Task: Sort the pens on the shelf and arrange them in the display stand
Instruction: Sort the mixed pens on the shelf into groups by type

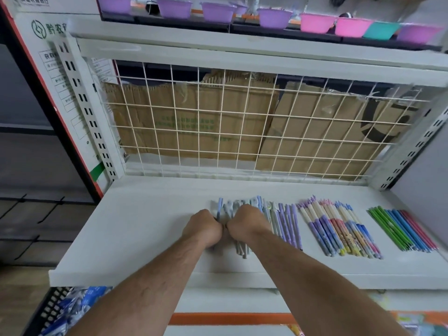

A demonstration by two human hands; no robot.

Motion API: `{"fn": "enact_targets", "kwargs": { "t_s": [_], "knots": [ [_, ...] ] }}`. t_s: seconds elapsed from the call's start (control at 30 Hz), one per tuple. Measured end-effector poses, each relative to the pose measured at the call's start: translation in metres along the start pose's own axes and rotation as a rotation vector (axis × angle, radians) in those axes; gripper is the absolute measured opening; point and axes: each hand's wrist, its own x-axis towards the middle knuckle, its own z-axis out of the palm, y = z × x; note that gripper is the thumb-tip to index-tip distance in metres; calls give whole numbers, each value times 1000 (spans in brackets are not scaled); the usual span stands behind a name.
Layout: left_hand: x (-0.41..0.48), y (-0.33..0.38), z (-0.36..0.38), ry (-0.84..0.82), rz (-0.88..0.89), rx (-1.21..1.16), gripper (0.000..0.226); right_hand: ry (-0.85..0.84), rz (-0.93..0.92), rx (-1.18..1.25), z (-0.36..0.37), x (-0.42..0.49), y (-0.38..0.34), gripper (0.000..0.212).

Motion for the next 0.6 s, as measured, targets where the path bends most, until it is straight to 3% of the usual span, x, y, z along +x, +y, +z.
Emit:
{"fn": "enact_targets", "kwargs": {
  "t_s": [0.1,0.3,0.47,0.6],
  "knots": [
    [2,1,-2,1,12,-51,18,13,10,76,-1,0,4,19],
    [3,-1,-9,-43,-4,-258,17,52,8,184,-10,-9,19,23],
    [-3,3,-14,-52,118,-241,16,154,13,269,-22,-12,32,23],
    [-13,20,-11,-96,215,-309,15,185,34,272,-27,-16,41,8]
  ]
}}
